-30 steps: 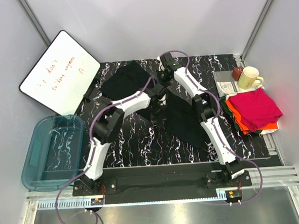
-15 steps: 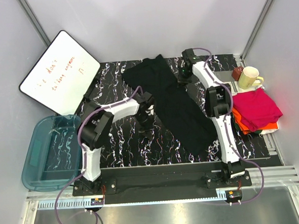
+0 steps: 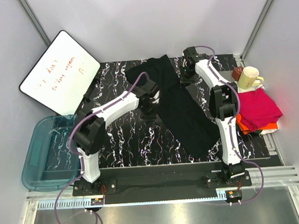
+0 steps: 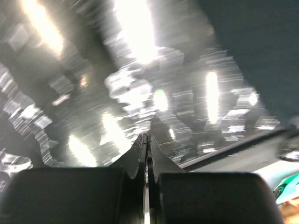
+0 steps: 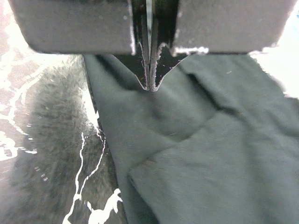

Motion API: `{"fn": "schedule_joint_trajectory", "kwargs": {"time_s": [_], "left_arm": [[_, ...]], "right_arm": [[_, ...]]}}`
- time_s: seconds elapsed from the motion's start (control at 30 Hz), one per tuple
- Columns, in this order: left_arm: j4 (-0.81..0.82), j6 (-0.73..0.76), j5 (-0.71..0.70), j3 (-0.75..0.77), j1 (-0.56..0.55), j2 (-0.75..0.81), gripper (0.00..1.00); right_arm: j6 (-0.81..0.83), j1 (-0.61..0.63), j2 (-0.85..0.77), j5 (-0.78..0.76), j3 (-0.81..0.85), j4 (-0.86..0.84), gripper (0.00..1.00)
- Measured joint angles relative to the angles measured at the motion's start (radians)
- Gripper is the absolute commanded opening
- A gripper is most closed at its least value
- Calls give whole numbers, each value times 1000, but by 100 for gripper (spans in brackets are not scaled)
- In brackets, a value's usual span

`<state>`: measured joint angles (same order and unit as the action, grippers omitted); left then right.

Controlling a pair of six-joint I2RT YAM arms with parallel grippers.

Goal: Fold and stack the t-shirts
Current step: Rotate the tshirt 90 degrees

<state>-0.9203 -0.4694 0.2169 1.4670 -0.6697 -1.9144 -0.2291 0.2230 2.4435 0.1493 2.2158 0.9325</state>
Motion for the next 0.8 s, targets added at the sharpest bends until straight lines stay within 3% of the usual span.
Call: {"fn": "schedule_joint_trajectory", "kwargs": {"time_s": [0.2,0.33,0.5,0.8], "left_arm": [[85,-10,16,299,-144,-108,0],[118,-37,48,383,-195,-247,0],[126,-82,98,389,-225,-393,0],[190,-109,137,298,-210,-353,0]], "right_arm": [[-19,-40,-50,30,108,0,0],[-30,-101,-53,32,215,17,0],[-30,-175,-53,32,297,51,0],[-30,-230,-62,34,259,85,0]]}}
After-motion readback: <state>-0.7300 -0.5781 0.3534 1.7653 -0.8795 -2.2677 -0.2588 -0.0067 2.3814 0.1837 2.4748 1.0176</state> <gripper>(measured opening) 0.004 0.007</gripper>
